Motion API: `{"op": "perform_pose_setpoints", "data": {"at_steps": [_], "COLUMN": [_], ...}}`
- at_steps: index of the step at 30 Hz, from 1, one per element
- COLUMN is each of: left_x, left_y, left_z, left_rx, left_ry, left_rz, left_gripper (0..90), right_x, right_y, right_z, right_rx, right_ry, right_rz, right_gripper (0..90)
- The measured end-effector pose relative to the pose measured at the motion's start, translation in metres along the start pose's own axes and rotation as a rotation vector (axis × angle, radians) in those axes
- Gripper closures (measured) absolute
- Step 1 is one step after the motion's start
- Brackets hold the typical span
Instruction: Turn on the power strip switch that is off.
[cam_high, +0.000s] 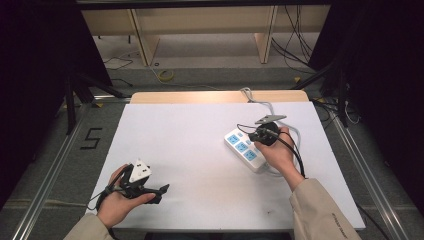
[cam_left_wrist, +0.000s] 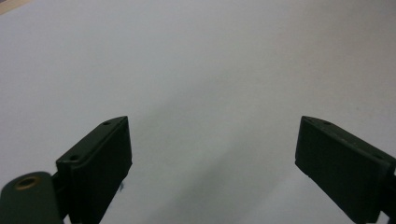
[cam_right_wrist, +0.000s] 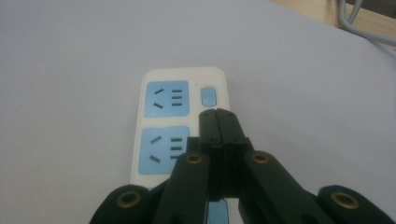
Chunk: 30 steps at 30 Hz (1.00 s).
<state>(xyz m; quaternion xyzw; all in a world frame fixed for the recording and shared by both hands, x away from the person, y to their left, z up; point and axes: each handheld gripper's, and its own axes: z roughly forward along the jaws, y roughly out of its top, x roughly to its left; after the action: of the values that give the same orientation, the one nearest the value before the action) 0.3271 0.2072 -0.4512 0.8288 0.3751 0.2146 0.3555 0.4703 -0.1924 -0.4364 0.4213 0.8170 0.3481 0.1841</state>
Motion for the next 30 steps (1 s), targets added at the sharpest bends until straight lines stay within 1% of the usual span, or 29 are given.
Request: {"op": "perform_pose_setpoints", "data": {"at_steps": [2,10,19,30], "left_x": [0.000,0.000,0.000,-0.001], "left_y": [0.000,0.000,0.000,0.000], "left_z": [0.000,0.000,0.000,0.000], "left_rx": [0.000,-0.001,0.000,-0.001], "left_ry": [-0.001,-0.002,-0.003,-0.006], "left_rz": [0.000,-0.001,0.001,0.001], "left_gripper": [10.6,10.6,10.6,10.6], "right_x": [0.000,-0.002,0.000,-0.002], "right_y": [0.000,0.004,0.010,0.015], "right_z": [0.001,0.005,0.010,0.017], "right_rx": [0.011,0.024,0.048,0.100], "right_ry": [0.004,0.003,0.001,-0.001], "right_rz": [-0.005,-0.007,-0.020,-0.019], "right_gripper": [90.0,90.0,90.0,90.0]}}
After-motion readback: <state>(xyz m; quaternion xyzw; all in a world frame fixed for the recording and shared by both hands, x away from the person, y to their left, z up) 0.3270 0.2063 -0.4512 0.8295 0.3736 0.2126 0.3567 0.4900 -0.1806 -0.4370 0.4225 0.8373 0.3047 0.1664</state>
